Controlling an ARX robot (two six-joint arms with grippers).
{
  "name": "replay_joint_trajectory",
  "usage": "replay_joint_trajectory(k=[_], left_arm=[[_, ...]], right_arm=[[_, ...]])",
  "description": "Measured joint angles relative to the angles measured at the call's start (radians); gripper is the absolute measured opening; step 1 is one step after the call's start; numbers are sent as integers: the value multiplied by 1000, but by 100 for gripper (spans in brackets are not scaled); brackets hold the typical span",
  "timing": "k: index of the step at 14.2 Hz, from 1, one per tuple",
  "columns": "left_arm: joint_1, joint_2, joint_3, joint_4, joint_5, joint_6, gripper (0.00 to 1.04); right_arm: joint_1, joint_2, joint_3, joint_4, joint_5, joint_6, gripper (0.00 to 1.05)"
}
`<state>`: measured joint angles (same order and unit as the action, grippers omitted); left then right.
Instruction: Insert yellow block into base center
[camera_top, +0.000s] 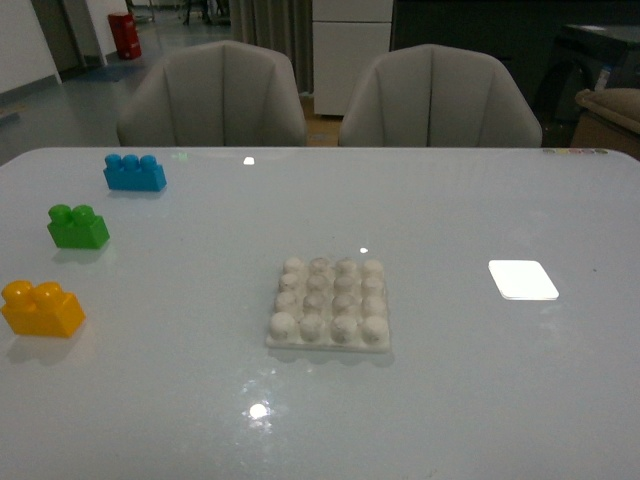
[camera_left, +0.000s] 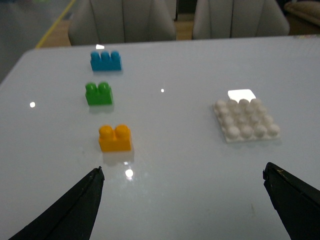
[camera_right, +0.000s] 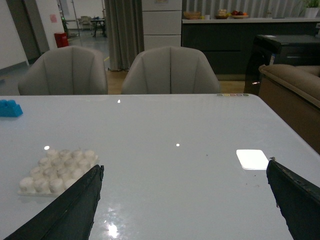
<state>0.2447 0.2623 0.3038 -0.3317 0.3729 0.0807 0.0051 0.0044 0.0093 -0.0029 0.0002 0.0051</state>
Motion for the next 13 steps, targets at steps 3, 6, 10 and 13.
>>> replay_joint_trajectory(k=[3, 6, 10, 13], left_arm=[[32, 274, 83, 245, 25, 41, 98], [-122, 970, 356, 605, -107, 130, 98], [-117, 1579, 634, 553, -194, 164, 98], [-90, 1684, 720, 504, -171, 168, 98]], right_arm=[[0, 0, 0, 0, 0, 0, 98], [0, 0, 0, 0, 0, 0, 98], [0, 0, 0, 0, 0, 0, 98], [0, 0, 0, 0, 0, 0, 98]])
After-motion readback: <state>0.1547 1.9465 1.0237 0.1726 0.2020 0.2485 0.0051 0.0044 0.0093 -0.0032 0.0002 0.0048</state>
